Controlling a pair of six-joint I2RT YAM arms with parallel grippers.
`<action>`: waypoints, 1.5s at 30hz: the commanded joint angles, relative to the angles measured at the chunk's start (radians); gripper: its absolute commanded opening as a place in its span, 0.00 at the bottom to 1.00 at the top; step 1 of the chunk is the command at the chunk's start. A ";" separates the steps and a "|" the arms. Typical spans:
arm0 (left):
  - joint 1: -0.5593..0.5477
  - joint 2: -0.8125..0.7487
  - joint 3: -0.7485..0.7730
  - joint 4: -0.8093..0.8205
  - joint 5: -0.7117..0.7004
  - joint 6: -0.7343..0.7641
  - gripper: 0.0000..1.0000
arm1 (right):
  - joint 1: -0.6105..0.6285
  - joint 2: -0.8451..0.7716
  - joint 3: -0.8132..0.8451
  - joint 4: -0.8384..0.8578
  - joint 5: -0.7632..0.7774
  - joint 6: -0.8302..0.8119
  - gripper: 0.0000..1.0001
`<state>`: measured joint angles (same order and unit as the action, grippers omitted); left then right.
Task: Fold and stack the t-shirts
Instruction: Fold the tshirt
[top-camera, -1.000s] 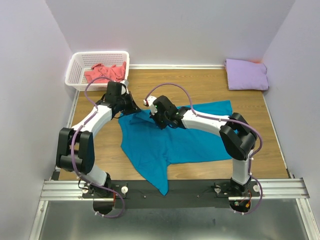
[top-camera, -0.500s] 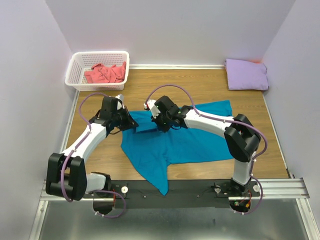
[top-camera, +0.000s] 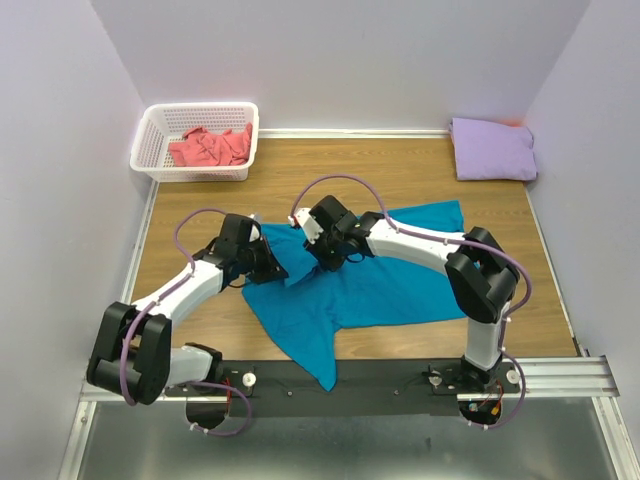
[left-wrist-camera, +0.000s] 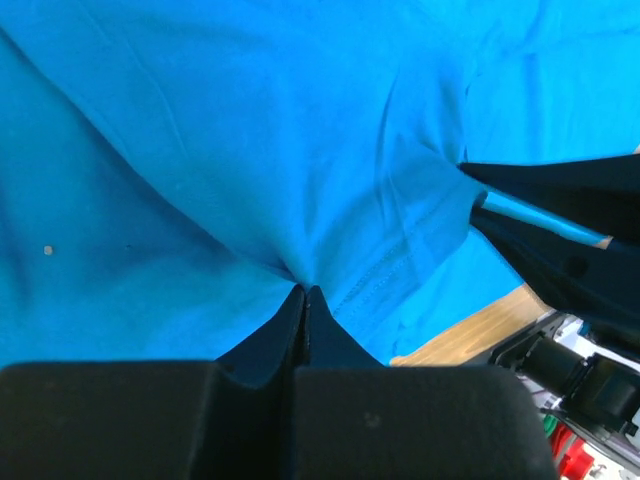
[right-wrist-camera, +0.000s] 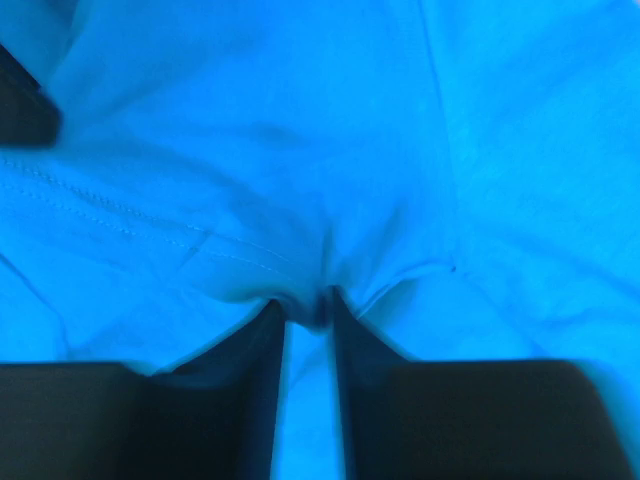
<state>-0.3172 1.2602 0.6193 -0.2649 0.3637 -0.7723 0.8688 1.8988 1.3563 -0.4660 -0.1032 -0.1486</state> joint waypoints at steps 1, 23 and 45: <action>-0.008 -0.054 -0.016 0.026 -0.057 -0.028 0.13 | 0.004 -0.012 -0.019 -0.069 -0.007 -0.009 0.41; 0.280 0.238 0.236 0.135 -0.243 0.265 0.66 | -0.783 -0.233 -0.094 -0.033 0.079 0.382 0.65; 0.285 0.432 0.315 0.233 -0.166 0.249 0.47 | -1.110 0.058 -0.056 0.214 -0.174 0.432 0.59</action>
<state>-0.0338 1.6573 0.9028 -0.0563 0.1963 -0.5411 -0.2371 1.9308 1.2602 -0.3065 -0.2176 0.2893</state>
